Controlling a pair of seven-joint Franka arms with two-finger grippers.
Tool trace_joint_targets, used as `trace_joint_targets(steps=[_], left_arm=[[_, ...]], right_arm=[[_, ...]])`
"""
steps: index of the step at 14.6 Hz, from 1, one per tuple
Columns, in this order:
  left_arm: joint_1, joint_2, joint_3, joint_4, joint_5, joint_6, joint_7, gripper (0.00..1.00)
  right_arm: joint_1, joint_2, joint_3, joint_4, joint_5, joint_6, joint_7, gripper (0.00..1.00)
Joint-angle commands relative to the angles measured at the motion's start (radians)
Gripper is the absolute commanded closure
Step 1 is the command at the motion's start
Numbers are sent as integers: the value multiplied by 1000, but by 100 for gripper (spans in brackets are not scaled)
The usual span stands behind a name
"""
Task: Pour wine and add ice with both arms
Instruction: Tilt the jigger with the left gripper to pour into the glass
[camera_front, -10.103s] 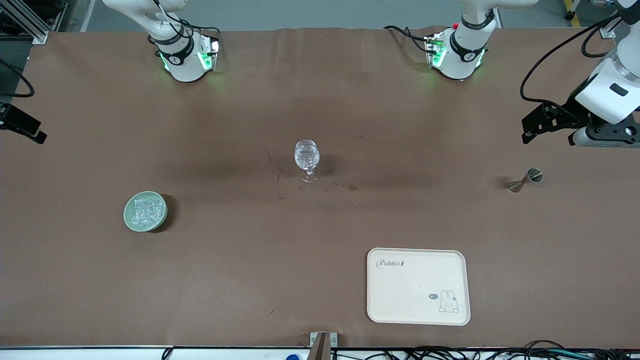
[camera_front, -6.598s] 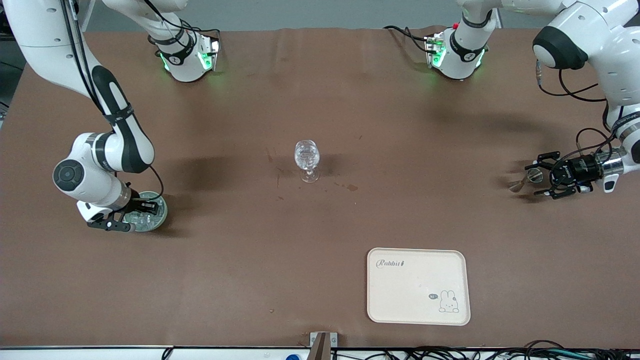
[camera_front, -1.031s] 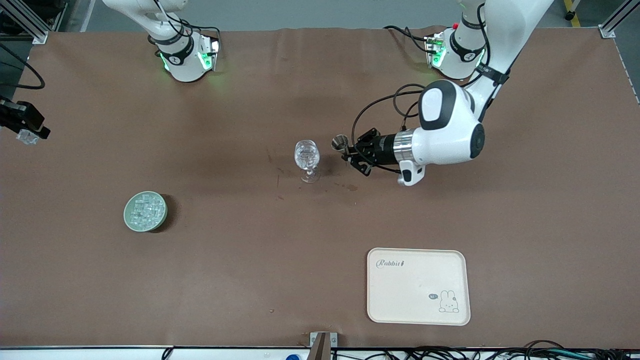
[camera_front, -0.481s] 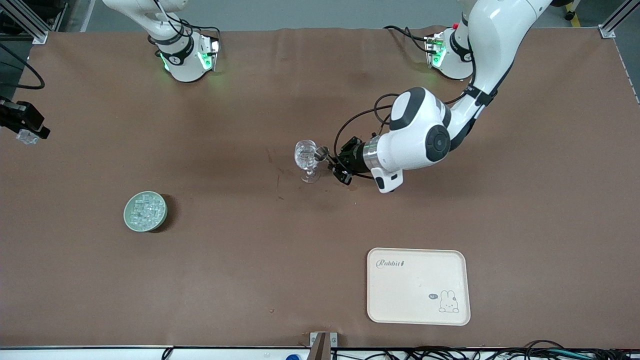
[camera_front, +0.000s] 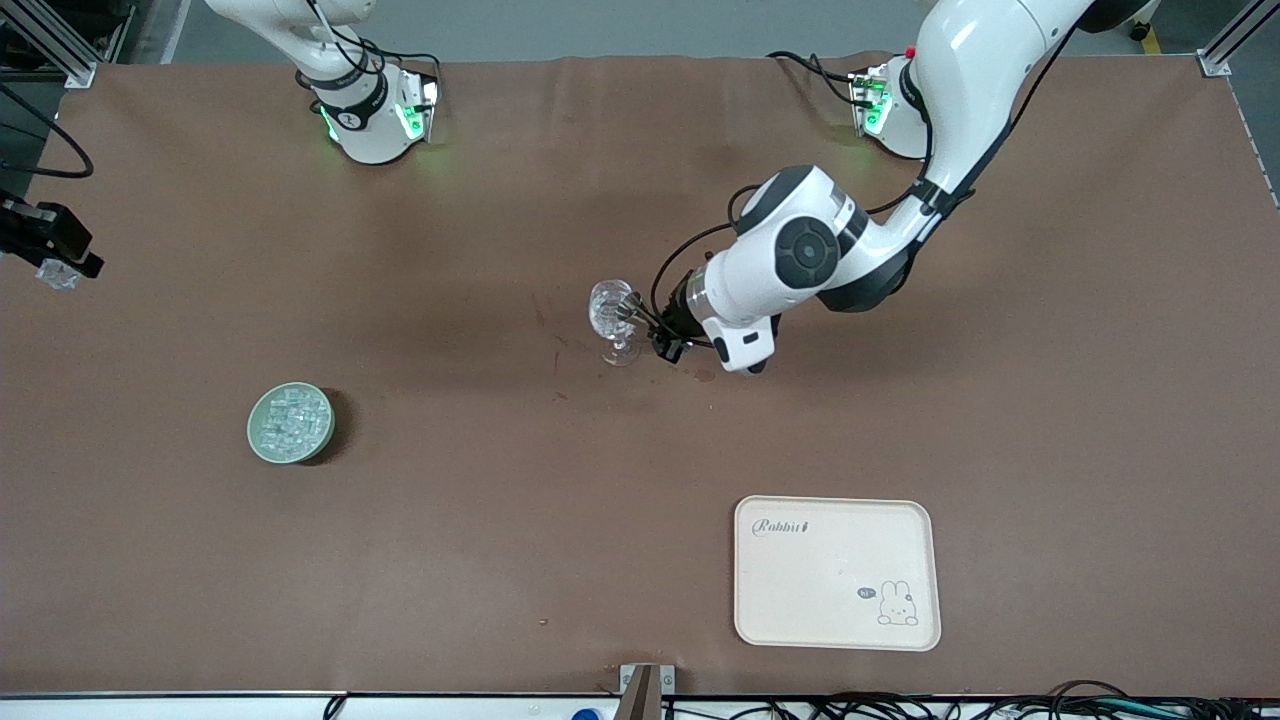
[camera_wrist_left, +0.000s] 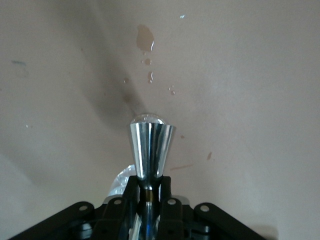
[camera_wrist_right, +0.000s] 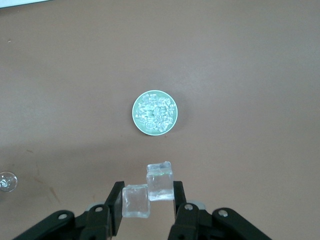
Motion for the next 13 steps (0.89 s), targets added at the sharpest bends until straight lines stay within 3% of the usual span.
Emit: trace_joint_targets(steps=[1, 6, 13], left_arm=[[-1, 14, -28, 21, 109, 5, -78, 100], [-7, 12, -64, 38, 264, -6, -178, 100], [-20, 9, -86, 53, 374, -96, -187, 100]], right_arm=[[-4, -9, 1, -3, 17, 4, -8, 92], [-4, -9, 1, -3, 17, 6, -6, 92], [-4, -9, 1, -3, 19, 6, -4, 92]])
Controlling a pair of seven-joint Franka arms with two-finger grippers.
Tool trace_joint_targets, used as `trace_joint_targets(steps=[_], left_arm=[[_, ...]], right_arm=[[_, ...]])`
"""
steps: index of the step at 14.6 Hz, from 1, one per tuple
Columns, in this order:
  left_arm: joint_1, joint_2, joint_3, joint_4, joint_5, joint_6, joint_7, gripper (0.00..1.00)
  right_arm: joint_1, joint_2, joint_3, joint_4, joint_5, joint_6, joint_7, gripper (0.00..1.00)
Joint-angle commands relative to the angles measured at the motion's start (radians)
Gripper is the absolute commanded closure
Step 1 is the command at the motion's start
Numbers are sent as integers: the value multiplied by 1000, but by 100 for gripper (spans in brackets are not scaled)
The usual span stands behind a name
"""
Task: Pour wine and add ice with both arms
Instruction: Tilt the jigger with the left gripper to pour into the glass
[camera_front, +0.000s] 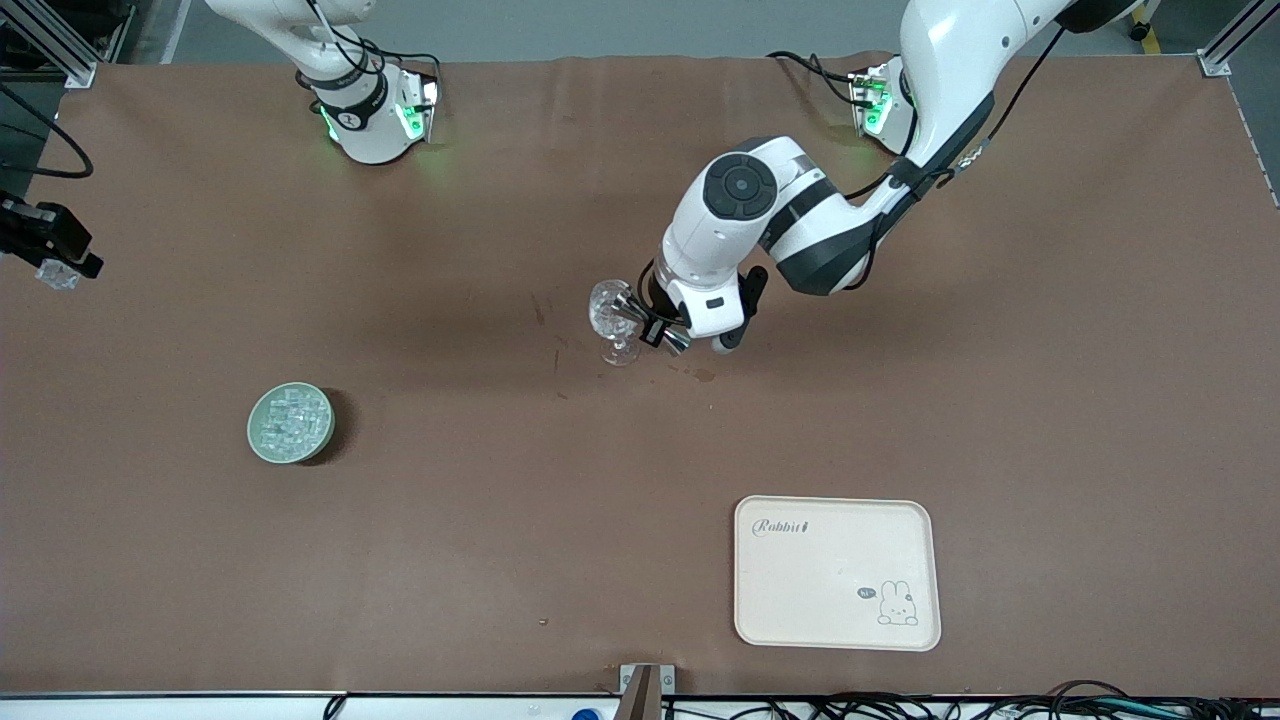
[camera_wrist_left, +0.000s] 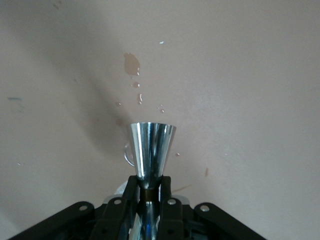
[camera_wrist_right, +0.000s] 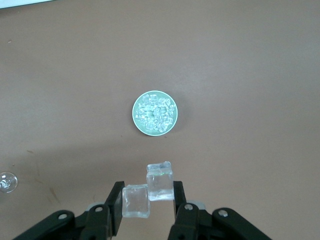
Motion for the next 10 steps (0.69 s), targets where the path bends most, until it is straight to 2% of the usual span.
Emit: trace_joint_targets(steps=[1, 7, 10], left_arm=[[-8, 7, -10, 41, 48, -53, -23, 100], [-10, -2, -21, 56, 56, -93, -23, 99], [-18, 6, -22, 56, 139, -104, -72, 99]], right_arm=[[-4, -9, 1, -3, 19, 3, -4, 92], [-4, -9, 1, -3, 19, 5, -4, 92], [-4, -9, 1, -3, 19, 5, -3, 92]])
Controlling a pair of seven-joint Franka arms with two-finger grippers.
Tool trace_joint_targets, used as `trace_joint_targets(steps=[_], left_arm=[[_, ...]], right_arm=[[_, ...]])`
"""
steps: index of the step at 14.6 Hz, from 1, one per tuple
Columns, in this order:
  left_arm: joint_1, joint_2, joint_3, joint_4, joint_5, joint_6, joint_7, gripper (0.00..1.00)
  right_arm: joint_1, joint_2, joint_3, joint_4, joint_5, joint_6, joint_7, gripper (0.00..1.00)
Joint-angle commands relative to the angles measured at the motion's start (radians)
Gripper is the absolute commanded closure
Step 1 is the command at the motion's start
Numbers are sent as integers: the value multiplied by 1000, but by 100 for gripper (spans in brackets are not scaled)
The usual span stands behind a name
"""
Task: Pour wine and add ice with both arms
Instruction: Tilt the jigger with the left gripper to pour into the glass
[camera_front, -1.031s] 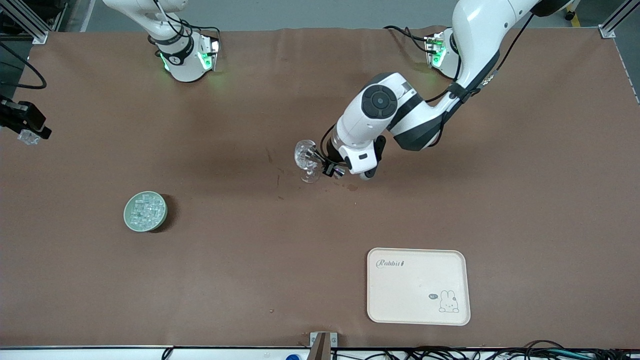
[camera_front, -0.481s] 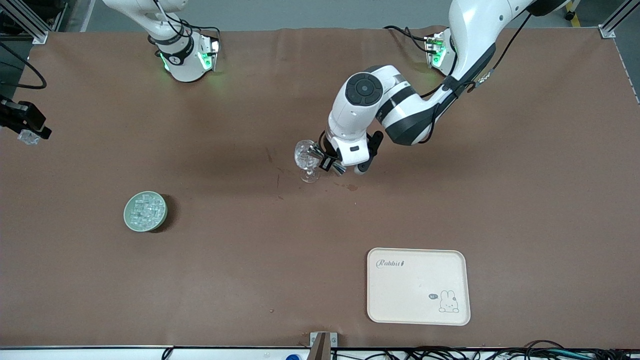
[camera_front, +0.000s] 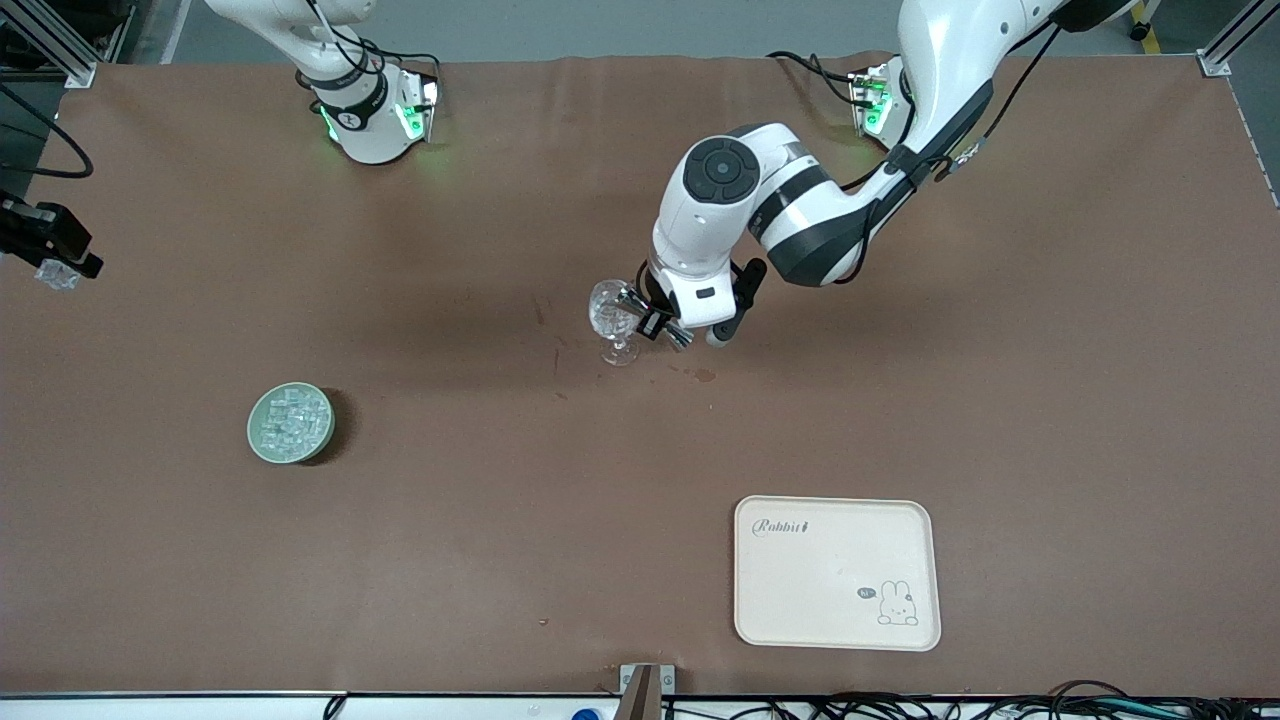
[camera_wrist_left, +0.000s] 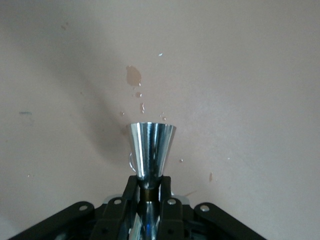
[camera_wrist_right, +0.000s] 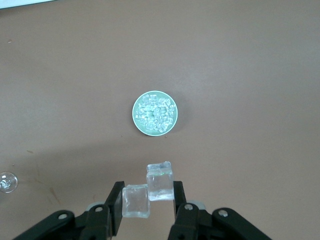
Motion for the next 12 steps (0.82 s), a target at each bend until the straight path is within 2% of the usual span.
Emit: trace_joint_targets(steps=[1, 10, 12], left_arm=[[-12, 8, -6, 21, 87, -34, -68, 99], [-17, 4, -26, 23, 115, -78, -79, 99], [-3, 3, -28, 39, 76, -77, -75, 99]], right_arm=[[-4, -9, 1, -3, 19, 4, -3, 92], [-4, -9, 1, -4, 19, 4, -3, 92], [-4, -9, 1, -4, 19, 4, -1, 92]])
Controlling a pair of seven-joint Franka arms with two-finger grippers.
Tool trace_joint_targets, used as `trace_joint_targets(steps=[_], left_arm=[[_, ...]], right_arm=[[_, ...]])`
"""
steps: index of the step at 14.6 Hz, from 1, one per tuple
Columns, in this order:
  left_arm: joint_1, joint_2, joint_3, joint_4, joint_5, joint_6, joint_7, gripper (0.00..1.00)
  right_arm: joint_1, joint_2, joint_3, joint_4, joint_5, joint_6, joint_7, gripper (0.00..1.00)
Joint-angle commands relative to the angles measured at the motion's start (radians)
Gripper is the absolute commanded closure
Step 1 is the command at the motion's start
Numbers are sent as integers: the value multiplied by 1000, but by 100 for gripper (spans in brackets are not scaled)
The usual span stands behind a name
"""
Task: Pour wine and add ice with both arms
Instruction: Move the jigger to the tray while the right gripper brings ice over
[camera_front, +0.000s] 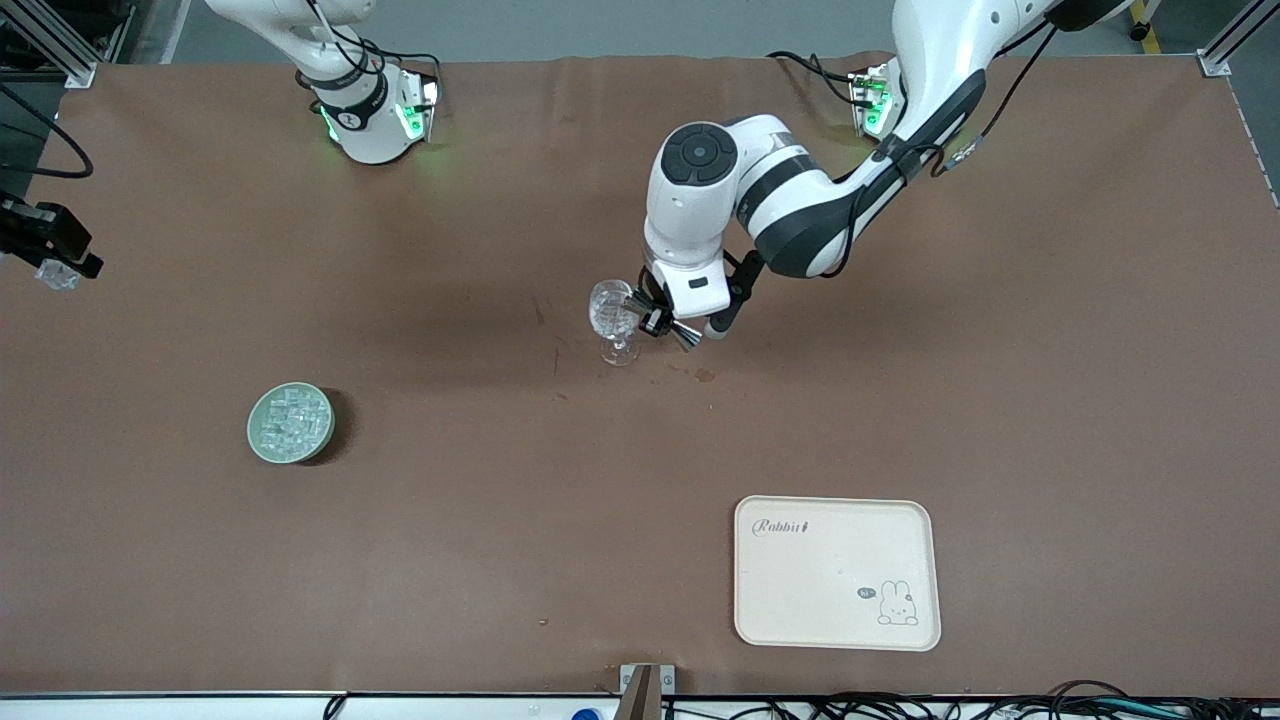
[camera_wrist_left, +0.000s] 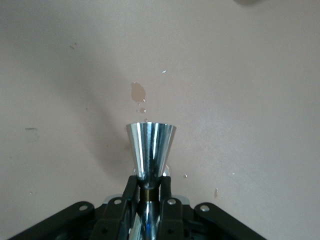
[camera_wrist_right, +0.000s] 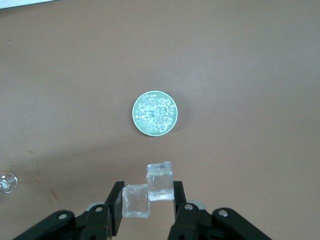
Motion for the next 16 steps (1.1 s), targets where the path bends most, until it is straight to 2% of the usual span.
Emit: trace_joint_targets(steps=[1, 4, 8, 11, 15, 16], left_arm=[[8, 1, -9, 54, -71, -28, -6, 100], [12, -7, 6, 65, -239, -25, 96, 100], [11, -83, 140, 71, -588, -25, 314, 100], [6, -134, 293, 71, -886, -31, 471, 100], [8, -139, 462, 75, -1142, -95, 684, 100], [6, -131, 523, 76, -1226, -106, 735, 100]], right_arm=[[-4, -9, 1, -4, 19, 2, -1, 92], [-2, -9, 3, -4, 19, -2, 8, 92], [22, -9, 18, -3, 22, -7, 78, 92], [32, -7, 102, -3, 23, 4, 219, 92], [77, 17, 245, -1, 23, 65, 509, 92], [108, 39, 268, 0, 22, 85, 594, 93]])
